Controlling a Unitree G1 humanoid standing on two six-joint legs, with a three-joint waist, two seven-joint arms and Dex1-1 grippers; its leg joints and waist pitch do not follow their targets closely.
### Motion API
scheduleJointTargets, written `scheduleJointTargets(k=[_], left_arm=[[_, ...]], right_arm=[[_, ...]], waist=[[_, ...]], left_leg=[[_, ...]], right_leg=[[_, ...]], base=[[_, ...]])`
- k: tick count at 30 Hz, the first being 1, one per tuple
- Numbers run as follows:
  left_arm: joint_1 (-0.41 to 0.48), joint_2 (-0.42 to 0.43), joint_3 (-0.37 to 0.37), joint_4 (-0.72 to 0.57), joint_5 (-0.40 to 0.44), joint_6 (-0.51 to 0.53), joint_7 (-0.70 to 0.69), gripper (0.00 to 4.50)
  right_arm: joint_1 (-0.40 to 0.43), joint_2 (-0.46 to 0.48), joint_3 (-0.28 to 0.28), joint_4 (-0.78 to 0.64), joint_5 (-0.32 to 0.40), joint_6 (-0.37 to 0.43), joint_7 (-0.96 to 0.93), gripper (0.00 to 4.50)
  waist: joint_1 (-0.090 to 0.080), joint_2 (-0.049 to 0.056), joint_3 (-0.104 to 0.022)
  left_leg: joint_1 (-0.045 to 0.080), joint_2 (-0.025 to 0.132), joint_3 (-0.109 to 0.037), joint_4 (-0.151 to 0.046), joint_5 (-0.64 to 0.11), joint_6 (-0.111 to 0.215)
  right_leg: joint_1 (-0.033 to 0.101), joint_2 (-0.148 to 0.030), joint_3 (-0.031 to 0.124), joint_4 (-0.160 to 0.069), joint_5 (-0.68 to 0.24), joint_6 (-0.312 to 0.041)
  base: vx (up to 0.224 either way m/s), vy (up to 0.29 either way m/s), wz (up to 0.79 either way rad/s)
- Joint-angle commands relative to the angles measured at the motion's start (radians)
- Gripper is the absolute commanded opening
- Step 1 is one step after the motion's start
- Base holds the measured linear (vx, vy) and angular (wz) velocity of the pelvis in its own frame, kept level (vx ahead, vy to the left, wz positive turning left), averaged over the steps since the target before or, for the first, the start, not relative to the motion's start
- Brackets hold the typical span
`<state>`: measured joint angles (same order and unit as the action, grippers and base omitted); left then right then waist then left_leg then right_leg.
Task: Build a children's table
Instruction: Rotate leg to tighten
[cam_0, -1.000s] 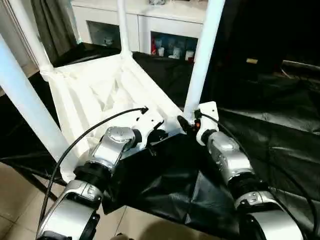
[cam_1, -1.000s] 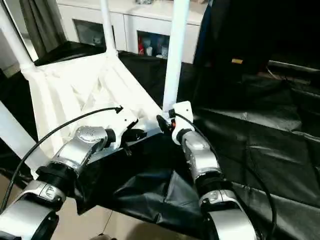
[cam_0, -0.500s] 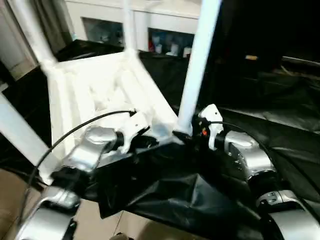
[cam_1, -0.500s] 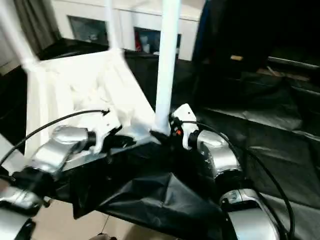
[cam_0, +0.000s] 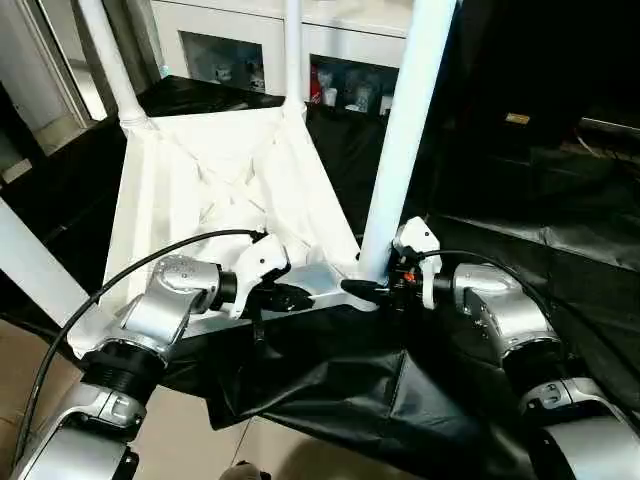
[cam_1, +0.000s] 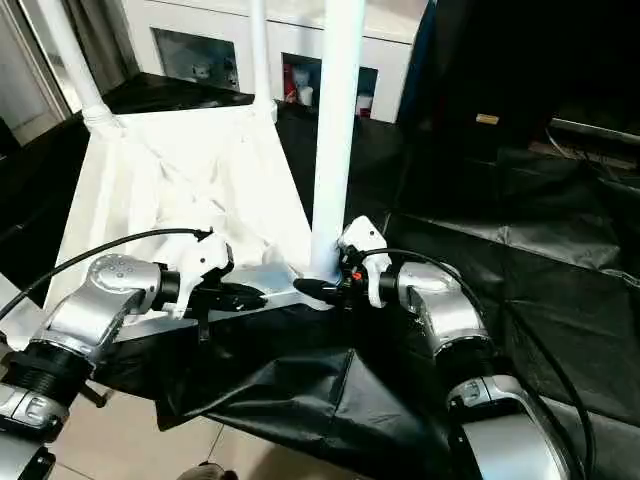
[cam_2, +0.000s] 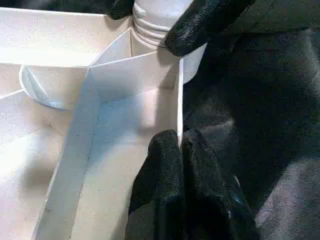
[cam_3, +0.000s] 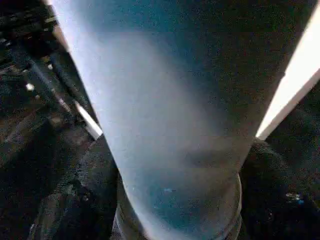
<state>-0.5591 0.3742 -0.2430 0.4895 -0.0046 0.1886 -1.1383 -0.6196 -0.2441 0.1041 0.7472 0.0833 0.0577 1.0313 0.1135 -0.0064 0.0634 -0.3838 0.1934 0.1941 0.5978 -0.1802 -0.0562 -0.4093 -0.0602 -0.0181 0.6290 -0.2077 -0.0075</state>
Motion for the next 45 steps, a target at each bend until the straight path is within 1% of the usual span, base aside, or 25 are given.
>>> scheduleJointTargets(k=[1, 2, 4, 5, 7, 9, 10, 11, 12, 14, 16, 17, 20, 22, 25, 26, 27, 29, 32, 35, 36, 37, 39, 41, 45], left_arm=[[-0.031, -0.04, 0.001, 0.026, 0.009, -0.011, 0.085, 0.0], [-0.045, -0.057, 0.004, 0.05, 0.026, -0.001, 0.136, 0.0], [-0.087, -0.126, 0.029, 0.133, 0.051, 0.002, 0.294, 0.0], [-0.095, -0.141, 0.032, 0.148, 0.058, 0.003, 0.326, 0.0], [-0.117, -0.184, 0.039, 0.186, 0.069, 0.009, 0.413, 0.0], [-0.141, -0.227, 0.048, 0.22, 0.074, 0.017, 0.489, 0.0], [-0.153, -0.247, 0.049, 0.235, 0.076, 0.02, 0.514, 0.0], [-0.162, -0.26, 0.05, 0.25, 0.079, 0.017, 0.53, 0.0], [-0.17, -0.271, 0.047, 0.261, 0.085, 0.011, 0.54, 0.0], [-0.181, -0.287, 0.038, 0.277, 0.089, 0.002, 0.536, 0.0], [-0.183, -0.29, 0.026, 0.277, 0.09, -0.004, 0.508, 0.0], [-0.184, -0.291, 0.025, 0.278, 0.09, -0.004, 0.496, 0.0], [-0.177, -0.275, 0.008, 0.271, 0.094, -0.016, 0.443, 0.0], [-0.172, -0.265, 0.005, 0.268, 0.087, -0.024, 0.411, 0.0], [-0.136, -0.208, -0.012, 0.208, 0.063, -0.033, 0.277, 0.0], [-0.132, -0.2, -0.015, 0.198, 0.06, -0.03, 0.259, 0.0], [-0.123, -0.185, -0.022, 0.183, 0.057, -0.039, 0.227, 0.0], [-0.101, -0.146, -0.037, 0.146, 0.045, -0.038, 0.147, 0.0], [-0.085, -0.12, -0.043, 0.119, 0.031, -0.038, 0.091, 0.0], [-0.061, -0.087, -0.043, 0.074, -0.001, -0.017, 0.003, 0.0], [-0.051, -0.071, -0.045, 0.053, -0.009, -0.01, -0.027, 0.0], [-0.048, -0.067, -0.044, 0.049, -0.01, -0.009, -0.033, 0.0], [-0.044, -0.056, -0.043, 0.041, -0.011, -0.004, -0.041, 0.0], [-0.039, -0.048, -0.04, 0.036, -0.013, 0.0, -0.045, 0.0], [-0.033, -0.035, -0.036, 0.025, -0.01, 0.005, -0.041, 0.0]], right_arm=[[0.011, 0.03, 0.002, 0.012, -0.003, 0.015, -0.058, 2.74], [0.008, 0.044, -0.01, 0.032, -0.011, 0.013, -0.12, 2.74], [-0.001, 0.086, -0.041, 0.102, -0.037, 0.017, -0.312, 2.72], [-0.003, 0.098, -0.051, 0.115, -0.039, 0.02, -0.359, 2.71], [-0.007, 0.137, -0.085, 0.14, -0.033, 0.034, -0.486, 2.7], [-0.009, 0.183, -0.105, 0.151, -0.033, 0.051, -0.598, 2.7], [-0.009, 0.207, -0.103, 0.151, -0.038, 0.052, -0.635, 2.7], [-0.01, 0.224, -0.102, 0.153, -0.044, 0.05, -0.658, 2.7], [-0.011, 0.244, -0.093, 0.15, -0.051, 0.043, -0.665, 2.7], [-0.015, 0.273, -0.073, 0.143, -0.063, 0.017, -0.661, 2.7], [-0.02, 0.278, -0.058, 0.133, -0.056, -0.012, -0.601, 2.7], [-0.022, 0.276, -0.055, 0.13, -0.053, -0.018, -0.583, 3.26], [-0.026, 0.244, -0.049, 0.112, -0.039, -0.026, -0.506, 3.46], [-0.022, 0.214, -0.04, 0.091, -0.03, -0.024, -0.443, 3.77], [-0.002, 0.101, 0.001, 0.043, -0.034, -0.048, -0.246, 3.77], [-0.001, 0.09, 0.003, 0.04, -0.033, -0.049, -0.228, 3.77], [0.002, 0.07, 0.005, 0.035, -0.028, -0.049, -0.192, 3.77], [0.006, 0.031, 0.002, 0.019, -0.007, -0.036, -0.102, 3.77], [0.004, 0.01, -0.005, 0.015, 0.001, -0.028, -0.048, 3.64], [-0.001, -0.014, -0.006, 0.009, 0.015, -0.015, 0.015, 3.46], [-0.003, -0.02, -0.001, 0.008, 0.019, -0.009, 0.041, 3.35], [-0.003, -0.021, 0.001, 0.007, 0.019, -0.009, 0.047, 3.35], [-0.002, -0.022, 0.007, 0.005, 0.019, -0.003, 0.063, 3.02], [0.003, -0.021, 0.01, 0.003, 0.018, -0.002, 0.068, 3.02], [0.01, -0.015, 0.018, -0.001, 0.013, 0.003, 0.088, 2.74]], waist=[[-0.003, -0.001, -0.073], [-0.004, -0.005, -0.072], [-0.005, -0.001, -0.069], [-0.008, -0.001, -0.067], [-0.01, -0.003, -0.065], [-0.011, 0.0, -0.061], [-0.009, 0.003, -0.063], [-0.01, 0.001, -0.063], [-0.008, 0.007, -0.064], [-0.008, 0.004, -0.066], [-0.008, 0.007, -0.066], [-0.008, 0.006, -0.067], [-0.01, 0.006, -0.066], [-0.01, 0.004, -0.066], [-0.006, 0.001, -0.072], [-0.005, -0.003, -0.073], [-0.005, 0.001, -0.073], [-0.004, -0.002, -0.077], [-0.003, 0.002, -0.082], [-0.004, 0.004, -0.083], [-0.002, 0.008, -0.083], [-0.002, 0.008, -0.082], [0.001, 0.009, -0.079], [0.002, 0.004, -0.077], [-0.001, 0.005, -0.076]], left_leg=[[0.023, 0.038, -0.013, -0.065, -0.129, 0.043], [0.024, 0.036, -0.013, -0.067, -0.146, 0.034], [0.031, 0.036, -0.013, -0.069, -0.176, 0.013], [0.032, 0.036, -0.014, -0.073, -0.196, -0.004], [0.031, 0.034, -0.017, -0.076, -0.221, -0.016], [0.036, 0.033, -0.017, -0.08, -0.258, -0.029], [0.039, 0.033, -0.021, -0.08, -0.27, -0.031], [0.038, 0.033, -0.019, -0.081, -0.27, -0.029], [0.038, 0.033, -0.021, -0.082, -0.272, -0.028], [0.035, 0.032, -0.021, -0.082, -0.268, -0.02], [0.032, 0.032, -0.022, -0.083, -0.269, -0.013], [0.032, 0.032, -0.022, -0.083, -0.27, -0.012], [0.026, 0.032, -0.023, -0.084, -0.27, -0.003], [0.027, 0.033, -0.022, -0.084, -0.27, 0.002], [0.018, 0.033, -0.021, -0.077, -0.205, 0.029], [0.017, 0.034, -0.02, -0.076, -0.191, 0.036], [0.019, 0.035, -0.017, -0.072, -0.174, 0.047], [0.014, 0.035, -0.017, -0.069, -0.139, 0.059], [0.011, 0.037, -0.014, -0.061, -0.086, 0.088], [0.013, 0.037, -0.011, -0.057, -0.075, 0.103], [0.015, 0.039, -0.01, -0.056, -0.081, 0.104], [0.016, 0.04, -0.01, -0.057, -0.083, 0.105], [0.02, 0.042, -0.008, -0.059, -0.11, 0.095], [0.019, 0.042, -0.01, -0.063, -0.125, 0.08], [0.02, 0.042, -0.012, -0.066, -0.146, 0.054]], right_leg=[[0.049, -0.071, 0.03, -0.06, -0.001, -0.269], [0.05, -0.073, 0.031, -0.065, -0.04, -0.261], [0.043, -0.075, 0.033, -0.075, -0.109, -0.25], [0.042, -0.074, 0.034, -0.08, -0.151, -0.24], [0.044, -0.076, 0.034, -0.085, -0.212, -0.219], [0.037, -0.076, 0.037, -0.094, -0.281, -0.191], [0.038, -0.078, 0.037, -0.096, -0.298, -0.184], [0.037, -0.077, 0.037, -0.098, -0.297, -0.179], [0.035, -0.077, 0.037, -0.097, -0.293, -0.174], [0.039, -0.078, 0.037, -0.098, -0.276, -0.17], [0.039, -0.078, 0.036, -0.098, -0.275, -0.167], [0.039, -0.078, 0.036, -0.098, -0.275, -0.166], [0.044, -0.079, 0.034, -0.097, -0.279, -0.163], [0.042, -0.078, 0.034, -0.1, -0.276, -0.164], [0.053, -0.079, 0.033, -0.086, -0.173, -0.187], [0.054, -0.079, 0.032, -0.084, -0.151, -0.194], [0.051, -0.078, 0.032, -0.082, -0.119, -0.208], [0.056, -0.076, 0.03, -0.073, -0.065, -0.223], [0.056, -0.071, 0.026, -0.058, 0.051, -0.259], [0.056, -0.069, 0.026, -0.052, 0.097, -0.285], [0.053, -0.069, 0.026, -0.053, 0.094, -0.289], [0.052, -0.069, 0.025, -0.053, 0.092, -0.29], [0.048, -0.07, 0.027, -0.058, 0.055, -0.289], [0.05, -0.071, 0.026, -0.061, 0.016, -0.281], [0.05, -0.073, 0.028, -0.065, -0.051, -0.262]], base=[[0.0, 0.0, 0.0], [0.0, 0.0, 0.0], [0.0, 0.0, 0.0], [0.0, 0.0, 0.0], [0.0, 0.0, 0.0], [0.0, 0.0, 0.0], [0.0, 0.0, 0.0], [0.0, 0.0, 0.0], [0.0, 0.0, 0.0], [0.0, 0.0, 0.0], [0.0, 0.0, 0.0], [0.0, 0.0, 0.0], [0.0, 0.0, 0.0], [0.0, 0.0, 0.0], [0.0, 0.0, 0.0], [0.0, 0.0, 0.0], [0.0, 0.0, 0.0], [0.0, 0.0, 0.0], [0.0, 0.0, 0.0], [0.0, 0.0, 0.0], [0.0, 0.0, 0.0], [0.0, 0.0, 0.0], [0.0, 0.0, 0.0], [0.0, 0.0, 0.0], [0.0, 0.0, 0.0]])
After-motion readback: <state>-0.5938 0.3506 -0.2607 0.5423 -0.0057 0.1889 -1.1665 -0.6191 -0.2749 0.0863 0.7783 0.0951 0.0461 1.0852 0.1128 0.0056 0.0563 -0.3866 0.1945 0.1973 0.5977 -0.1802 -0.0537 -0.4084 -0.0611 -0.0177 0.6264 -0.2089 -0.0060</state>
